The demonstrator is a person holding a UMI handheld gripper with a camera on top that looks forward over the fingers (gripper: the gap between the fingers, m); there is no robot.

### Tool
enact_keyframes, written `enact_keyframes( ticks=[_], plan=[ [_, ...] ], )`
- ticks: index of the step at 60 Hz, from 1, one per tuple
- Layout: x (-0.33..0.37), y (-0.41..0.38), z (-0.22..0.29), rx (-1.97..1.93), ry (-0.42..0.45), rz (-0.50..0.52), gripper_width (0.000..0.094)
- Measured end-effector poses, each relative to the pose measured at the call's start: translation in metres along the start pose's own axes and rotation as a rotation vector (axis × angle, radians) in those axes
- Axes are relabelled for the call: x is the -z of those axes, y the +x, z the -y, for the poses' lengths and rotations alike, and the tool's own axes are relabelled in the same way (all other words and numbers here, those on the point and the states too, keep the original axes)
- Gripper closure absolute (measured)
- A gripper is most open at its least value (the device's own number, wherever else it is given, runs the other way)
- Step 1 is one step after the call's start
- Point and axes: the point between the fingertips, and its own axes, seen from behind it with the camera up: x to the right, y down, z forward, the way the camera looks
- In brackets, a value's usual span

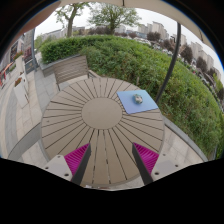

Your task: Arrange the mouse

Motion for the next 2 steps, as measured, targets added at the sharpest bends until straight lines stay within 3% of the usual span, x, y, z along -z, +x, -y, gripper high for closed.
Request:
enact_keyframes(
  ticks=[2],
  plan=[
    [0.0010, -0.0011, -0.0016, 0.000, 0.000, -0.006, 0.0085]
  ],
)
